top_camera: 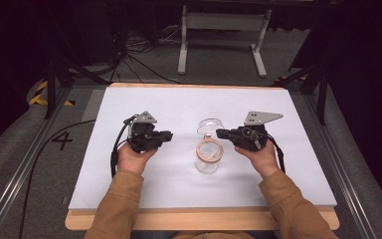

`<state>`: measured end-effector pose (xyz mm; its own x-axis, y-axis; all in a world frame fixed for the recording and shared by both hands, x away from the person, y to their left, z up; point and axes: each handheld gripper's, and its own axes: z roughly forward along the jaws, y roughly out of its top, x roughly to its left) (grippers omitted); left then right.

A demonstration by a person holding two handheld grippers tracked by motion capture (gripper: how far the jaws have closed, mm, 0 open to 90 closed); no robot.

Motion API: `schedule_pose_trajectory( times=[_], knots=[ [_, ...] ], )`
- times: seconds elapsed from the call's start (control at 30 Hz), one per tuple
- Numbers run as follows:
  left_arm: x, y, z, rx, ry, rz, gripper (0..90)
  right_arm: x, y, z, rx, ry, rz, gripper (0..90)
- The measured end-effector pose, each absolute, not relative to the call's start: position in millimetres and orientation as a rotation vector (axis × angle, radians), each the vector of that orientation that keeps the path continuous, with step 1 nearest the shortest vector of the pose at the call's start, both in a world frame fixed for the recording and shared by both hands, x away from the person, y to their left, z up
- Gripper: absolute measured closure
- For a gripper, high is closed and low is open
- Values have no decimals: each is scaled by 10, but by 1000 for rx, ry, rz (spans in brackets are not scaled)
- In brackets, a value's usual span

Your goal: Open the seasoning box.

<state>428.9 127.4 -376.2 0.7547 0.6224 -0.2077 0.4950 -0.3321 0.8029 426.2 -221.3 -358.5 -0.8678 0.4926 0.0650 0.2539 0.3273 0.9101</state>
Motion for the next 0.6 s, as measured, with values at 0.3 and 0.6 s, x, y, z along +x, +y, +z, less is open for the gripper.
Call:
schedule_pose_trajectory(
  times=[0.3, 0.6],
  knots=[
    [4301, 1267, -3779, 2009, 847, 146, 811, 4299, -2255, -3614, 737, 2352, 1536, 891],
    [4331, 1258, -3766, 2002, 825, 122, 811, 4250, -2342, -3845, 794, 2459, 1308, 894]
  ],
)
